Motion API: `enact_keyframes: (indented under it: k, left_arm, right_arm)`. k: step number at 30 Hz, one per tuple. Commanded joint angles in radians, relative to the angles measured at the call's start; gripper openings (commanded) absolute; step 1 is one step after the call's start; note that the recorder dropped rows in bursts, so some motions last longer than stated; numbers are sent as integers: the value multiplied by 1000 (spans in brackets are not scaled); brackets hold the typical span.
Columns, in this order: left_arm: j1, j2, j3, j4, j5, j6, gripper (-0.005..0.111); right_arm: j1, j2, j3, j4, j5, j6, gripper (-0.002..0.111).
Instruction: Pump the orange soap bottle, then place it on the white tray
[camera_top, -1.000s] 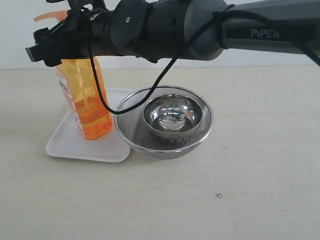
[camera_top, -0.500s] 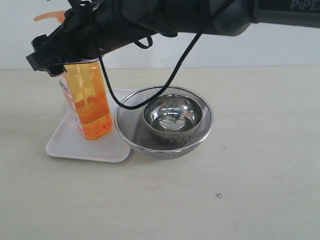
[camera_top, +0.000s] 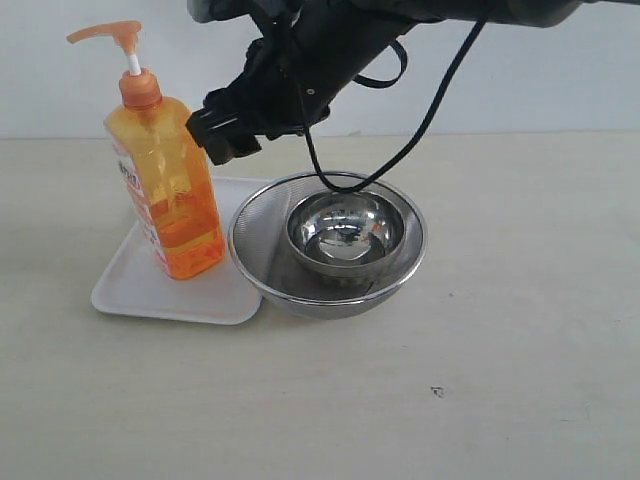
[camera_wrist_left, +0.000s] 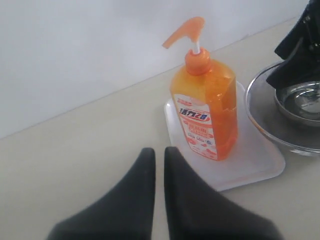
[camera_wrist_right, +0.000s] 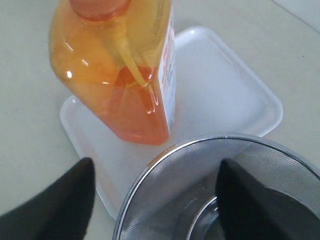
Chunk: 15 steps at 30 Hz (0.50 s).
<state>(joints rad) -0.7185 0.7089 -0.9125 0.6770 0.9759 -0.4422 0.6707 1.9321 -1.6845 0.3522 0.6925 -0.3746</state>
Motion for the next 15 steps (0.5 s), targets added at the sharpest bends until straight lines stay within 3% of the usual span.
enact_keyframes:
  k: [1, 3, 8, 11, 15]
  left_arm:
    - [-1, 74, 55, 39, -117, -75, 5]
    - [-1, 114, 90, 123, -165, -181, 5]
    - [-1, 181, 165, 381, -262, -522, 5]
    - [-1, 206, 206, 545, -340, -654, 5]
    - [13, 254, 249, 736, -332, -816, 5]
  right_arm:
    - [-2, -15, -7, -15, 14, 3, 21]
    - [-2, -15, -7, -53, 17, -6, 0]
    - [-2, -15, -7, -216, 47, -8, 0]
    - [-2, -13, -2, -232, 49, -12, 0]
    - [-4, 9, -2, -232, -10, -44, 0]
